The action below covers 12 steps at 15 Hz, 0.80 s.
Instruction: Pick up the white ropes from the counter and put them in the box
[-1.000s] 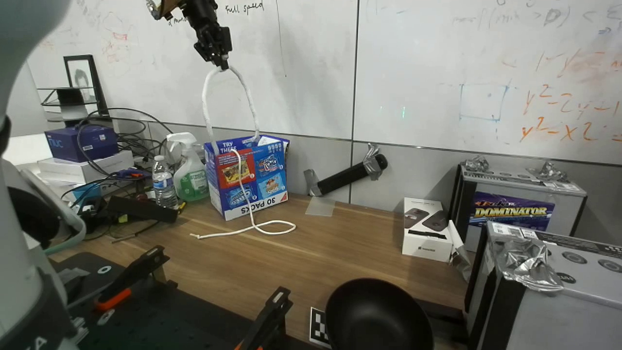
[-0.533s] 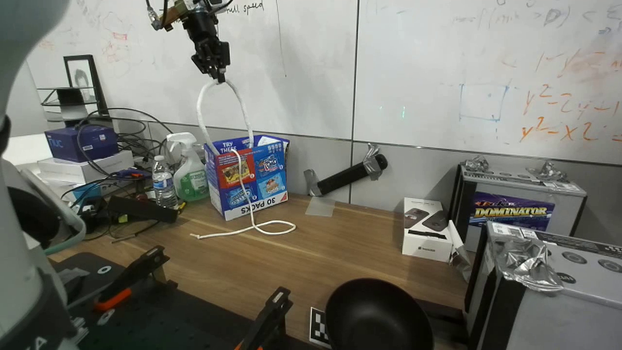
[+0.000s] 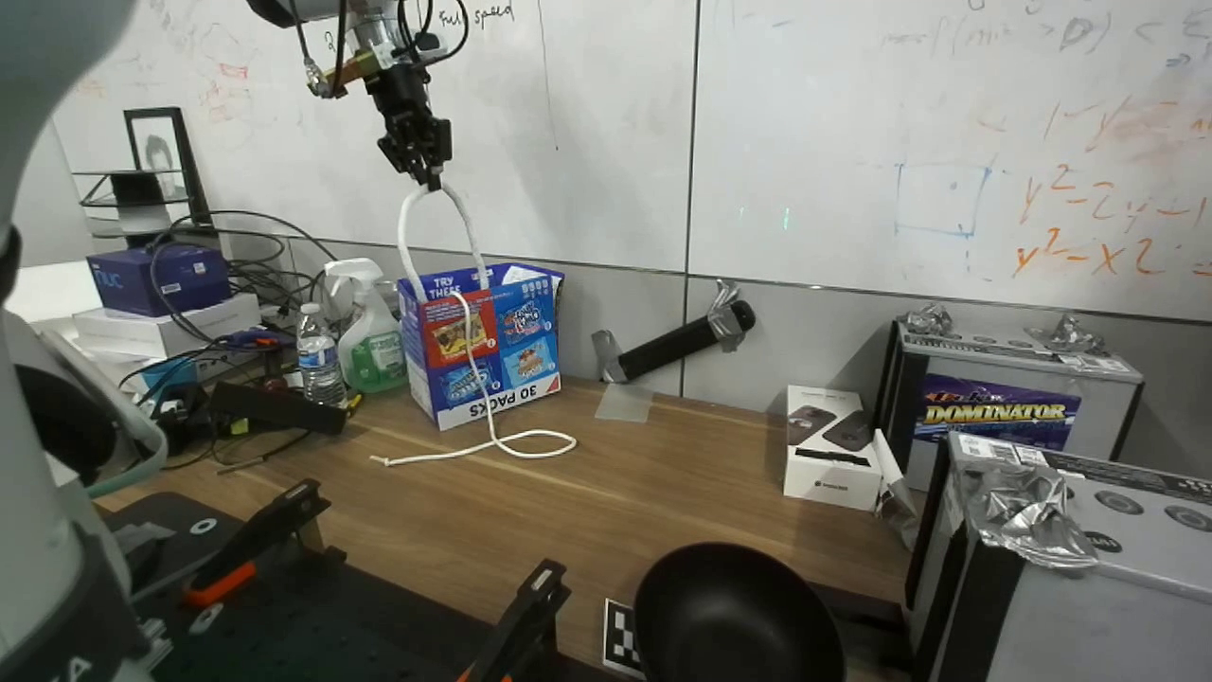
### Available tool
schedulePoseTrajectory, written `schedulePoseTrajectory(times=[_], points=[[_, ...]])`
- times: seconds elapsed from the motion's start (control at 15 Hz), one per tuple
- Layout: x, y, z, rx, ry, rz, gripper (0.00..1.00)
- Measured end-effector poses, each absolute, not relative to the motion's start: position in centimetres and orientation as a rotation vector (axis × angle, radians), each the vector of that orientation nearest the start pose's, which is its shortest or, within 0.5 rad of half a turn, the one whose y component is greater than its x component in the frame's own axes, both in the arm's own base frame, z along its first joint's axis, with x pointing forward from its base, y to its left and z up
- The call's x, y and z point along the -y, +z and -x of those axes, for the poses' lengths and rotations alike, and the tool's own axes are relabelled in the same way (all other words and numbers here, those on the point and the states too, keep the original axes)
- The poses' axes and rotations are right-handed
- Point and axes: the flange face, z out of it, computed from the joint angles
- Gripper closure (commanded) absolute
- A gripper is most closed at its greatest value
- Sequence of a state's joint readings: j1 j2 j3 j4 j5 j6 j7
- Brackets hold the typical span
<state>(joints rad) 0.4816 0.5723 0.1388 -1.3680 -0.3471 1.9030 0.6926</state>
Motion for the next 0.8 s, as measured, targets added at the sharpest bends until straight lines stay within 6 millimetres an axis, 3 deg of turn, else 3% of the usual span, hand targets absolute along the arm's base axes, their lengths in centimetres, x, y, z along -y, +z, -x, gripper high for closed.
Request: schedulePoseTrajectory(times=[0.4,0.47,0.53,0.8], points=[[-37.2,36.8,-62.3,0.031,-0.235,3.333,0.91],[-37.0,36.4,-62.6,0.025,-0.229,3.332,0.6],[-36.7,36.1,-62.8,0.019,-0.22,3.332,0.59],[-35.9,35.6,-63.4,-0.001,-0.183,3.322,0.29]])
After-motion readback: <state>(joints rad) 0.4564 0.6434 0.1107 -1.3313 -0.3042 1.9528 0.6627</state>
